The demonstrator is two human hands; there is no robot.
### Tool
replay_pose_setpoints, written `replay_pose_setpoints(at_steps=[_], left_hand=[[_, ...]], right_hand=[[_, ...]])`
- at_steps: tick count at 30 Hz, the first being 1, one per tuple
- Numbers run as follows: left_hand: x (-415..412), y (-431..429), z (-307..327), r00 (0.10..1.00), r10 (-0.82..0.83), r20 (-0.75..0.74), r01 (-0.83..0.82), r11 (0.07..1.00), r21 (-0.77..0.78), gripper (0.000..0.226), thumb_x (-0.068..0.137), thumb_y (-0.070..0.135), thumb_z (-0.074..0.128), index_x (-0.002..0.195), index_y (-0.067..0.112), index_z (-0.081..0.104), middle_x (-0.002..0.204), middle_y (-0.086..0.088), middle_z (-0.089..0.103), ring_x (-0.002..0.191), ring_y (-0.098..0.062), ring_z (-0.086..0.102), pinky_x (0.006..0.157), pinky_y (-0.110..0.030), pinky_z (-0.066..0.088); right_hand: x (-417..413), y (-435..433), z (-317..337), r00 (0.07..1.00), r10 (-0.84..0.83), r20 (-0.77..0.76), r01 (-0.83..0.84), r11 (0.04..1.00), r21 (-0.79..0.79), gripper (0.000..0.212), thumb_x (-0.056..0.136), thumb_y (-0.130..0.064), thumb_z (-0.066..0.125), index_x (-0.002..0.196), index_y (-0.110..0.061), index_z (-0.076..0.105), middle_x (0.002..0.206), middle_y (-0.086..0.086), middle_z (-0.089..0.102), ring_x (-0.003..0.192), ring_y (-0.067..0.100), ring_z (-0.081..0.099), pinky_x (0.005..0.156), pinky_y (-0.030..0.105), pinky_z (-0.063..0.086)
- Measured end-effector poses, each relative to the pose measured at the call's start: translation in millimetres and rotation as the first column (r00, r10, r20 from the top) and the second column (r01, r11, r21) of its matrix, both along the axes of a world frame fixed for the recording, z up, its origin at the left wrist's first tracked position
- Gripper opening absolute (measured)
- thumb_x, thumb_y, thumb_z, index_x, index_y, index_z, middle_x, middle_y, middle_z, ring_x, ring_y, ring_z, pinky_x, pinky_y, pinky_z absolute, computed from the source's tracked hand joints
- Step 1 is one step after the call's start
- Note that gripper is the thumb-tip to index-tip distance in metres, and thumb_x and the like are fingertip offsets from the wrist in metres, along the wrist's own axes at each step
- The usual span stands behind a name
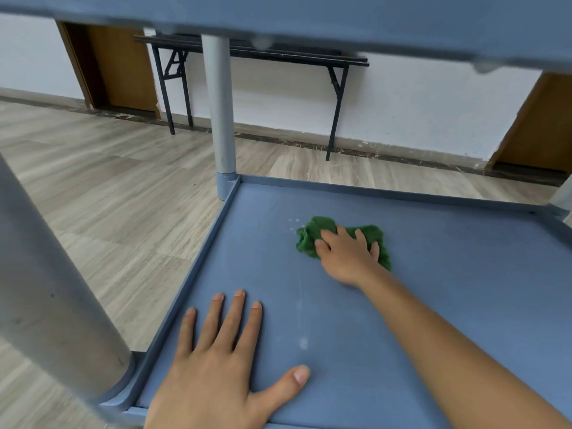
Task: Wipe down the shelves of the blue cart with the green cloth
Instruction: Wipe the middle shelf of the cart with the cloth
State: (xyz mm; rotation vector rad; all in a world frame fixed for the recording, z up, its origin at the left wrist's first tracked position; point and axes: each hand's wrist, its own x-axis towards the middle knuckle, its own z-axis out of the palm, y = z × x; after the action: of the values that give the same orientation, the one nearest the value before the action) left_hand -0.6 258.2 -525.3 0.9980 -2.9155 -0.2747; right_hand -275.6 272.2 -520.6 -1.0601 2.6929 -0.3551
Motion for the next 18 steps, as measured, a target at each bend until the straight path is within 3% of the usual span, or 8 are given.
replay_pose_setpoints(at_steps=[2, 3, 6, 10, 11, 13, 15, 18], left_hand=[[1, 0, 6, 1.0, -0.017, -0.02, 0.018, 0.997, 0.073, 0.111, 0.071, 0.096, 0.005, 0.148, 0.025, 0.044, 0.158, 0.0, 0.032, 0.146, -0.029, 0.027, 0.112, -0.047, 0.013], [1, 0, 8, 1.0, -0.015, -0.011, 0.016, 0.996, 0.088, 0.113, 0.068, 0.098, 0.003, 0.151, 0.028, 0.038, 0.161, 0.002, 0.025, 0.148, -0.029, 0.02, 0.114, -0.047, 0.009], [2, -1, 2, 0.999, 0.008, -0.04, -0.006, 0.998, 0.062, 0.121, 0.046, 0.102, -0.016, 0.151, 0.041, -0.016, 0.156, 0.015, -0.03, 0.142, -0.016, -0.035, 0.117, -0.045, -0.019], [1, -2, 0, 1.0, 0.004, -0.008, -0.003, 0.998, 0.056, 0.111, 0.047, 0.102, -0.016, 0.139, 0.043, -0.033, 0.153, 0.016, -0.039, 0.139, -0.015, -0.042, 0.117, -0.046, -0.02], [1, -1, 0, 0.999, 0.008, -0.038, -0.007, 0.999, 0.038, 0.112, 0.051, 0.102, -0.013, 0.144, 0.042, -0.026, 0.157, 0.013, -0.031, 0.143, -0.017, -0.035, 0.118, -0.045, -0.016], [3, -2, 3, 0.999, -0.015, -0.031, 0.015, 1.0, -0.001, 0.112, 0.067, 0.098, 0.002, 0.154, 0.031, 0.023, 0.164, 0.002, 0.016, 0.151, -0.028, 0.011, 0.115, -0.046, 0.007], [3, 0, 3, 0.998, -0.049, -0.033, 0.049, 0.999, -0.003, 0.104, 0.078, 0.091, 0.015, 0.134, 0.018, 0.062, 0.143, -0.005, 0.055, 0.131, -0.033, 0.051, 0.101, -0.047, 0.025], [0, -2, 7, 0.999, -0.035, -0.025, 0.034, 0.999, -0.034, 0.1, 0.079, 0.09, 0.018, 0.124, 0.018, 0.07, 0.133, -0.004, 0.064, 0.121, -0.03, 0.06, 0.095, -0.045, 0.03]], right_hand=[[-24, -34, -1, 0.999, -0.041, 0.008, 0.041, 0.999, -0.006, 0.045, 0.096, -0.048, 0.019, 0.136, -0.04, 0.037, 0.16, -0.001, 0.013, 0.146, 0.039, -0.001, 0.113, 0.065, -0.003], [-34, -48, 0, 0.998, -0.056, 0.012, 0.056, 0.998, -0.011, 0.047, 0.096, -0.048, 0.019, 0.139, -0.04, 0.034, 0.16, 0.0, 0.013, 0.146, 0.039, -0.001, 0.113, 0.065, -0.004], [-56, -76, 1, 0.998, -0.058, 0.007, 0.058, 0.998, -0.013, 0.048, 0.096, -0.048, 0.019, 0.141, -0.038, 0.032, 0.159, 0.003, 0.017, 0.145, 0.041, 0.001, 0.112, 0.066, -0.005], [-75, -95, 0, 0.999, -0.038, -0.028, 0.037, 0.999, -0.008, 0.049, 0.095, -0.048, 0.019, 0.141, -0.038, 0.032, 0.158, 0.004, 0.02, 0.145, 0.042, 0.003, 0.112, 0.067, -0.002], [-79, -98, 2, 0.999, -0.029, -0.029, 0.029, 1.0, 0.001, 0.049, 0.095, -0.049, 0.018, 0.142, -0.038, 0.03, 0.159, 0.004, 0.018, 0.145, 0.042, 0.003, 0.112, 0.067, -0.001], [-85, -104, 5, 0.999, -0.013, -0.029, 0.013, 1.0, 0.018, 0.051, 0.096, -0.05, 0.017, 0.144, -0.038, 0.026, 0.16, 0.002, 0.013, 0.145, 0.041, 0.004, 0.113, 0.066, -0.001], [-93, -110, 7, 0.999, -0.012, -0.039, 0.013, 1.0, 0.021, 0.051, 0.096, -0.05, 0.017, 0.145, -0.039, 0.024, 0.16, 0.003, 0.01, 0.145, 0.041, 0.005, 0.114, 0.065, -0.001], [-101, -118, 8, 0.999, -0.025, -0.048, 0.026, 0.999, 0.028, 0.052, 0.096, -0.051, 0.017, 0.146, -0.039, 0.023, 0.16, 0.005, 0.01, 0.144, 0.041, 0.007, 0.114, 0.065, 0.001]])
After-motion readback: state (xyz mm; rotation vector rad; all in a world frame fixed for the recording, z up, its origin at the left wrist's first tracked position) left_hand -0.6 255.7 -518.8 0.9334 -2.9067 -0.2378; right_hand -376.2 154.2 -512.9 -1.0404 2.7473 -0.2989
